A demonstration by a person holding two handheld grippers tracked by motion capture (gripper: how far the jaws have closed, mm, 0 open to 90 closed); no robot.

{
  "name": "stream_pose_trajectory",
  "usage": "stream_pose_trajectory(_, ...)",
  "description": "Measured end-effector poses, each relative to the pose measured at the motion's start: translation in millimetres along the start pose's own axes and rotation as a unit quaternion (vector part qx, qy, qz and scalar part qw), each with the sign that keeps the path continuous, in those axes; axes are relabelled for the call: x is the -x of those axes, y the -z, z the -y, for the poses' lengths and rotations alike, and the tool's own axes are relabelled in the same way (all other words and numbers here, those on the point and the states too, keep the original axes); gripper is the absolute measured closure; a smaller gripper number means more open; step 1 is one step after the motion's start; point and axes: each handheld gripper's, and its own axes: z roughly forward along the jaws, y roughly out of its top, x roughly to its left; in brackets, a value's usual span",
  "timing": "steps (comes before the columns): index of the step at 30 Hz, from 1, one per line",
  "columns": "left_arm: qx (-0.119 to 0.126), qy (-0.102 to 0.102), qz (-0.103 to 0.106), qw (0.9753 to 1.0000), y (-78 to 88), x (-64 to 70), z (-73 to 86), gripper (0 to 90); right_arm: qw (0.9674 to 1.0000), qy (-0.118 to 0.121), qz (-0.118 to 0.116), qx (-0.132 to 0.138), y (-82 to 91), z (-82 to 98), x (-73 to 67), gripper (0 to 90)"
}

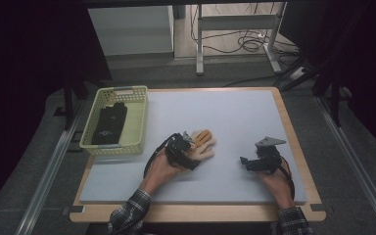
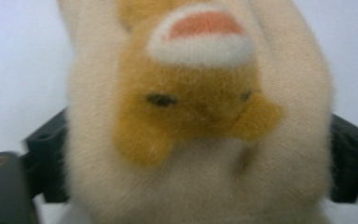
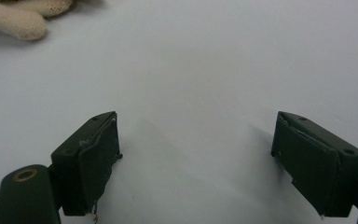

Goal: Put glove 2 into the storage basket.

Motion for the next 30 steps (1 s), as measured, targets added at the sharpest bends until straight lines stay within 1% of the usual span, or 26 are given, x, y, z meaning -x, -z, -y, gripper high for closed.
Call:
stream_pose_trajectory(3, 0.0, 0.011, -0.005, 0.9999, 2.3, -2.0, -0.2, 21.9, 1.0, 0.0, 0.0, 0.0, 0.0, 0.0, -0.2, 14.6)
stream_pose_trajectory(5, -0.004, 0.014, -0.008, 0.9999, 3.9, -3.8, -1.1, 27.1, 1.0, 0.0, 0.0, 0.0, 0.0, 0.0, -0.2, 14.6)
stream_pose_trajectory(10, -0.011, 0.028, -0.012, 0.9995, 7.4, -9.9, -2.9, 44.3, 1.0, 0.0, 0.0, 0.0, 0.0, 0.0, -0.3, 14.6)
stream_pose_trajectory(14, -0.012, 0.028, -0.013, 0.9995, 9.3, -10.3, -2.5, 52.3, 1.0, 0.0, 0.0, 0.0, 0.0, 0.0, -0.3, 14.6)
stream_pose_trajectory(16, -0.006, 0.027, -0.013, 0.9995, 9.7, -9.0, -1.3, 55.5, 1.0, 0.0, 0.001, 0.0, 0.0, 0.0, -0.3, 14.6)
stream_pose_trajectory(22, 0.004, 0.037, -0.001, 0.9993, 12.0, -11.0, 0.7, 58.5, 1.0, 0.0, 0.0, 0.0, -0.1, 0.0, -0.3, 14.6)
stream_pose_trajectory(26, 0.009, 0.039, -0.009, 0.9992, 14.6, -10.9, -1.6, 59.1, 1.0, 0.001, 0.001, 0.0, -0.2, 0.1, -0.3, 14.6)
stream_pose_trajectory(30, 0.014, 0.046, -0.012, 0.9988, 19.5, -13.2, -5.0, 59.3, 1.0, 0.001, 0.001, 0.0, -0.1, 0.1, -0.4, 14.6)
